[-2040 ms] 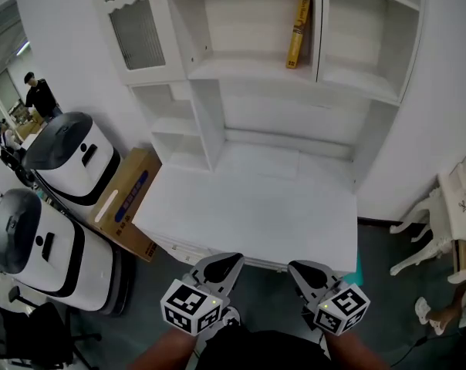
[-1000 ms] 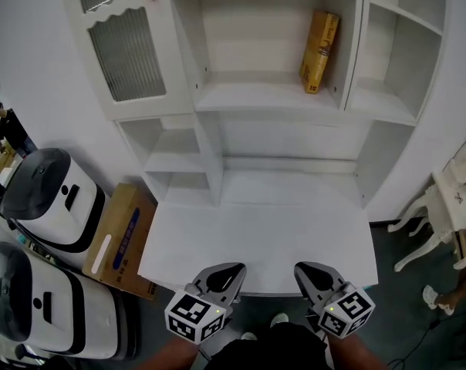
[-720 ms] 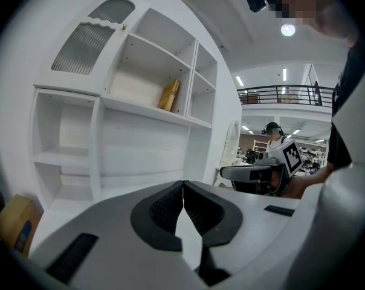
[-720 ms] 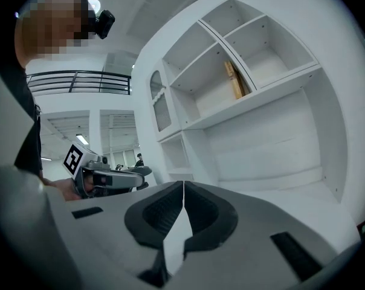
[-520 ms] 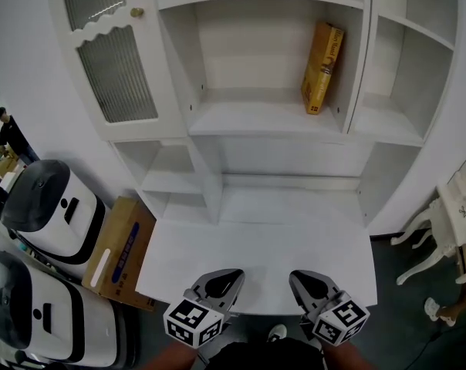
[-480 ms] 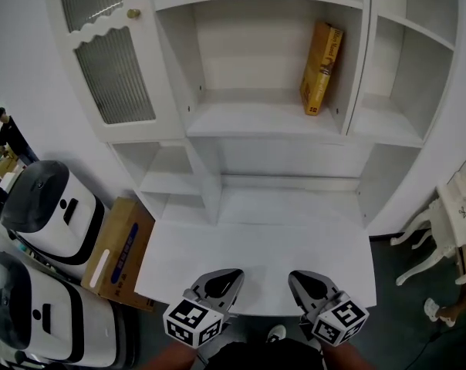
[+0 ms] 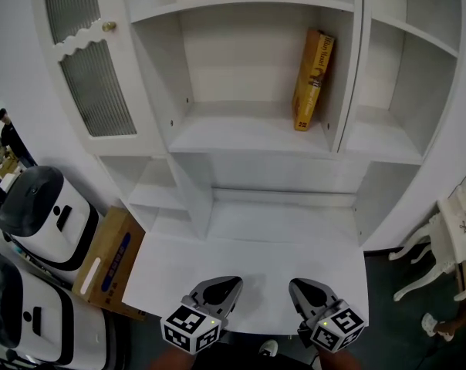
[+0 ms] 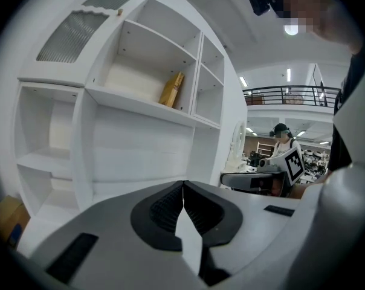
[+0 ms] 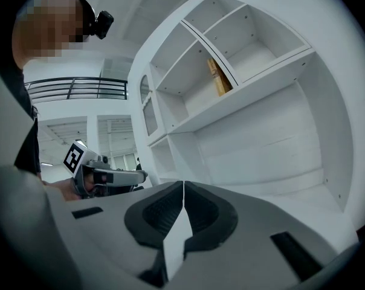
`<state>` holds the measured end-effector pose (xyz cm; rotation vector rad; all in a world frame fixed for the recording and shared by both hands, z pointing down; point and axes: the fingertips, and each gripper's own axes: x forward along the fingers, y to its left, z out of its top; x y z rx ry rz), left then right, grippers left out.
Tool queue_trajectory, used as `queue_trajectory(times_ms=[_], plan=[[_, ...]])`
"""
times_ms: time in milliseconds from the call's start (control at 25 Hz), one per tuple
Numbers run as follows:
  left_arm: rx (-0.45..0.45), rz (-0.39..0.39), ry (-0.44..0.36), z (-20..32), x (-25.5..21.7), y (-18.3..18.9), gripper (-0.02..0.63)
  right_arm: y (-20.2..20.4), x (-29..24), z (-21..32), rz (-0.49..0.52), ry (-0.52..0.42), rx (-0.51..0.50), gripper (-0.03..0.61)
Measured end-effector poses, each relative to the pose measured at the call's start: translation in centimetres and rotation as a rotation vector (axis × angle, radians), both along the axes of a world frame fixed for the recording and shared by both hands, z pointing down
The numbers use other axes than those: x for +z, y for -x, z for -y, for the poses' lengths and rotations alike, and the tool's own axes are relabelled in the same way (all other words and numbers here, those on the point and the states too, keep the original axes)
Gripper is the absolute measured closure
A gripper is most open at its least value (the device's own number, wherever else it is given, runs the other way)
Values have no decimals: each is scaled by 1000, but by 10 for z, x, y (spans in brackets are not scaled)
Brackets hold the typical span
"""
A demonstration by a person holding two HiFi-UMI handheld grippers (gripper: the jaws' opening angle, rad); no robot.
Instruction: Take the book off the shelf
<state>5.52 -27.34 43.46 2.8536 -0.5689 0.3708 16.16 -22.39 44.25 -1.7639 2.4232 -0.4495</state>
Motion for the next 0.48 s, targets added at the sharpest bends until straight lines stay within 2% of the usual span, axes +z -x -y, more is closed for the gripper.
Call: queue_trajectory(times_ms=[200,480], plan=[[40,46,-45,6,-6,-13,603,-14,-10,12,-2,-18,29,549],[136,70,-63,35,-19,-22,603,-20,-46,43,-80,-69,103,549]])
